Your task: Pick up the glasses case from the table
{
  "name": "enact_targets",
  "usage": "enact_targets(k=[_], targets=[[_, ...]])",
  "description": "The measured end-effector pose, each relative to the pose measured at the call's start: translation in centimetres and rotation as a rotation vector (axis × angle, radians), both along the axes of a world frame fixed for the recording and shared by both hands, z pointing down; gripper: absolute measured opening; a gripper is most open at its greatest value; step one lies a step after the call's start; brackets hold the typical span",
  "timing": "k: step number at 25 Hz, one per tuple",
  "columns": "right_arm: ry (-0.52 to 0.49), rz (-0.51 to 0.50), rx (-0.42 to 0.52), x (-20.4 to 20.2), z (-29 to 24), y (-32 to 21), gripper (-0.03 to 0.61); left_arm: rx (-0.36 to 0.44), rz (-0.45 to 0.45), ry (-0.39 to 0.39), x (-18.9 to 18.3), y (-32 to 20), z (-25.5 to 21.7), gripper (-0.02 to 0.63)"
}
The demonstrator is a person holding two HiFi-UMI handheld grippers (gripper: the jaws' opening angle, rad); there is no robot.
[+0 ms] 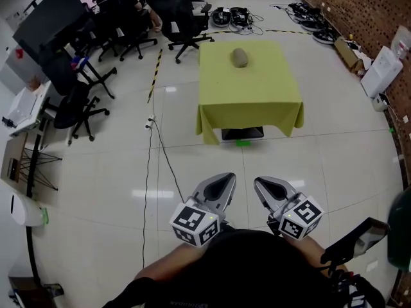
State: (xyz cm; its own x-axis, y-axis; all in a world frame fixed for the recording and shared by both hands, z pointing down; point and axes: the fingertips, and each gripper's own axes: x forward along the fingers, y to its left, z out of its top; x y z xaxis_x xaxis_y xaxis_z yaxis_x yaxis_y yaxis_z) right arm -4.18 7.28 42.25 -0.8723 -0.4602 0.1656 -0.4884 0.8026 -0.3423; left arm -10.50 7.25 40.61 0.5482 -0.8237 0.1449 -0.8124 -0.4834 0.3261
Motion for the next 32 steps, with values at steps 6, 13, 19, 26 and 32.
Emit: enact_targets(k=[6,13,19,26,32], targets=[[0.022,0.020,0.003,-2.1,0.5,-1.9,0.003,0.003,0.027,0.016,-1.8,-2.3,0.5,0.005],[0.033,0.068,-0.003,-1.6,0.8,-3.1,0.003,0.000,0.062,0.035,-1.5,-3.7,0.8,0.005],[0.026,0.100,-0.022,-0.4,1.5,-3.8,0.003,-0.022,0.098,0.030,-0.2,-4.3,1.5,0.005],[0.011,0.079,-0.032,0.3,2.0,-6.1,0.003,-0.023,0.077,0.017,0.6,-6.6,1.7,0.005],[0.011,0.047,-0.023,1.1,1.8,-9.0,0.003,-0.020,0.051,0.013,1.6,-9.3,1.7,0.005]])
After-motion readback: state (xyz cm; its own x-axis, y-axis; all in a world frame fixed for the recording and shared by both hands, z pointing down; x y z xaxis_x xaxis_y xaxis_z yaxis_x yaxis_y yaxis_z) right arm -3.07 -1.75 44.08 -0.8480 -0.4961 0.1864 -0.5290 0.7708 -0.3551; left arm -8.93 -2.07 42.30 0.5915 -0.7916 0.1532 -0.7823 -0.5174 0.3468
